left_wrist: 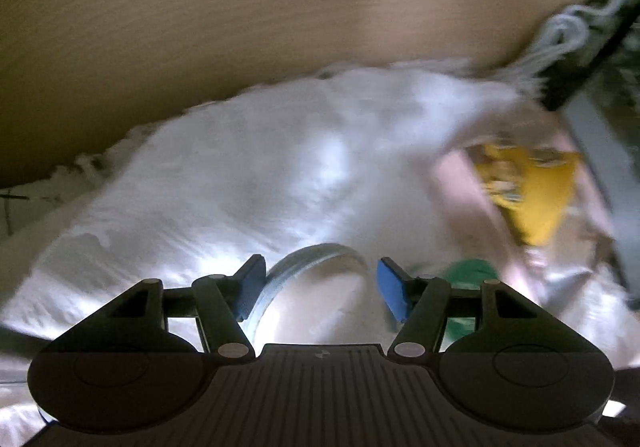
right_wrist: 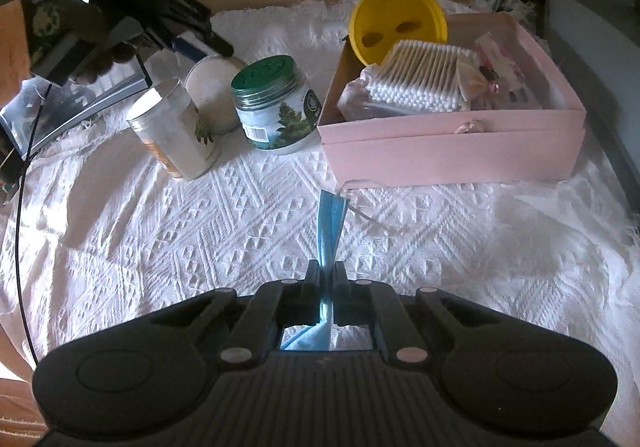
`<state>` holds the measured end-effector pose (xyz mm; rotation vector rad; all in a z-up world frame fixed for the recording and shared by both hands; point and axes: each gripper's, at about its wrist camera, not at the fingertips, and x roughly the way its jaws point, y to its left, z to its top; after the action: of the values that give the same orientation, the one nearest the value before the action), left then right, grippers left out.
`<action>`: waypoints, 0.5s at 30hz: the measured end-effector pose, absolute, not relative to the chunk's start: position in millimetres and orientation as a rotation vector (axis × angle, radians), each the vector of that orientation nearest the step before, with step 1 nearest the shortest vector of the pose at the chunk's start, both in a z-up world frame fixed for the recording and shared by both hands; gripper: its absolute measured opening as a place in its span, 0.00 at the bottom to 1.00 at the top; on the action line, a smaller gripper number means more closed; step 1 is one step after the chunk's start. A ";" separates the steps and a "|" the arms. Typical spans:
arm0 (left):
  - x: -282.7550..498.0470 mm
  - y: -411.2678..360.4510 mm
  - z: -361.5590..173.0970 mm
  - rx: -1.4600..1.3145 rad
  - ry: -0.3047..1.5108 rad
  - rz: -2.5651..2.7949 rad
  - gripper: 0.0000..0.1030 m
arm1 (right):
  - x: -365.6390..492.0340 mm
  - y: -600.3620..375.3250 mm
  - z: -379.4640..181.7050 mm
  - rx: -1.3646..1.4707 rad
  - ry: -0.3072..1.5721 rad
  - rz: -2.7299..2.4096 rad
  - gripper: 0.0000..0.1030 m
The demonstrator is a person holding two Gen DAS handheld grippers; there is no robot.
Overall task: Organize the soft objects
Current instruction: 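Grasp the round beige zip pouch rim with left while right holds the mask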
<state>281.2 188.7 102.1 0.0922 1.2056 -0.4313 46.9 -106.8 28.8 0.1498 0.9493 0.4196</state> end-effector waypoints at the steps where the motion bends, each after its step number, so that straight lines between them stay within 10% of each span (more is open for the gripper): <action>1: 277.0 186.2 105.8 0.089 1.201 -0.460 0.64 | 47.2 -105.8 28.3 0.149 0.951 0.424 0.05; 15: 258.0 155.6 107.5 0.431 1.180 -0.589 0.69 | 47.7 -102.1 20.8 0.148 0.979 0.429 0.05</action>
<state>258.0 155.6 107.5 0.4310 1.1804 -0.5885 47.7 -102.1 20.8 0.1483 0.9794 0.4290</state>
